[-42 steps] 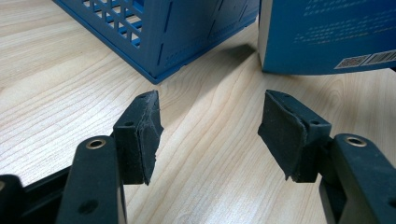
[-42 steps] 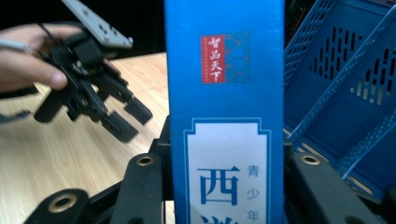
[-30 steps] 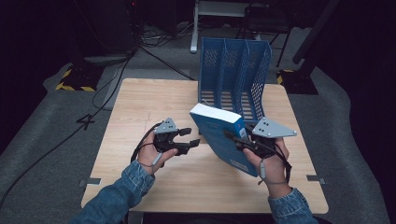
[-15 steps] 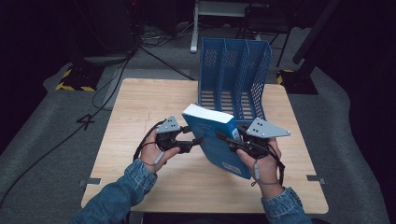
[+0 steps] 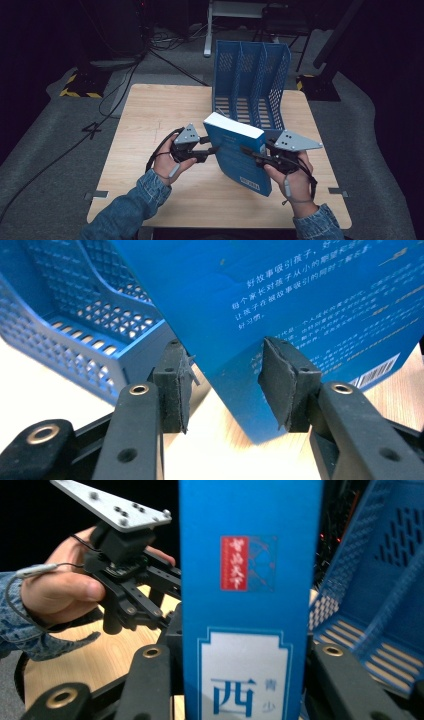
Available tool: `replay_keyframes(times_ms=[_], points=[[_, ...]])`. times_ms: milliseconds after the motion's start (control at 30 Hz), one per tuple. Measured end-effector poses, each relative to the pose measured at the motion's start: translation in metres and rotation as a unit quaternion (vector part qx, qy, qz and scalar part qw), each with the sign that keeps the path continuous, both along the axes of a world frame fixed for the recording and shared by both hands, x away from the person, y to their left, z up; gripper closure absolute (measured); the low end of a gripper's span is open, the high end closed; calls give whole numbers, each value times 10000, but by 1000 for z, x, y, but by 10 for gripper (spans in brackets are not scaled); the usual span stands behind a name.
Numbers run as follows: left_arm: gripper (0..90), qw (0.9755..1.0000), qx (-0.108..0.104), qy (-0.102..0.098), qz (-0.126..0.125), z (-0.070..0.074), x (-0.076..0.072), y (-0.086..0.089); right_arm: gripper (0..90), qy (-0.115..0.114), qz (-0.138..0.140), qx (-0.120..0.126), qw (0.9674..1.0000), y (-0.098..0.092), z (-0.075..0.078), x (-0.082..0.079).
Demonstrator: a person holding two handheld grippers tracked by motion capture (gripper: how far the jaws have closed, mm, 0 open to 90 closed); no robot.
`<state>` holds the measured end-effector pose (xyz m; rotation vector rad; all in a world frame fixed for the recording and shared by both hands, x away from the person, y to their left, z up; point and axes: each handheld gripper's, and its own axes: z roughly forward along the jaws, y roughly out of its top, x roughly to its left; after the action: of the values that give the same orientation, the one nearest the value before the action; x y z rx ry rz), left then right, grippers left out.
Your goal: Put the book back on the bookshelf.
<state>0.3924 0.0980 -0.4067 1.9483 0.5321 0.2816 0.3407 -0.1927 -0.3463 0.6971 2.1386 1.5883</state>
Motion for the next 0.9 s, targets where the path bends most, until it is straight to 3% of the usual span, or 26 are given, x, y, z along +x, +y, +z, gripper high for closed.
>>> replay_keyframes(times_ms=[133, 233, 367, 700, 767, 900], points=[[542, 9995, -253, 30, -181, -2, -1, -6, 603, 100, -54, -61, 9999, -16, -4, -5], [510, 9993, -301, 85, -199, -4, 0, -7, 599, 279, -63, -135, 9995, -27, -8, -9], [502, 9994, -296, 130, -113, -7, 3, -5, 591, 482, -193, -218, 9984, -40, -10, -12], [501, 9993, -332, 169, -19, -9, 5, 0, 587, 649, -576, -427, 9953, -61, -5, -11], [500, 9992, -349, 187, -1, -9, 6, 1, 587, 769, -679, -628, 9927, -64, -2, -9], [500, 9991, -368, 213, 29, -10, 7, 4, 590, 882, -775, -741, 9903, -66, 0, -8]])
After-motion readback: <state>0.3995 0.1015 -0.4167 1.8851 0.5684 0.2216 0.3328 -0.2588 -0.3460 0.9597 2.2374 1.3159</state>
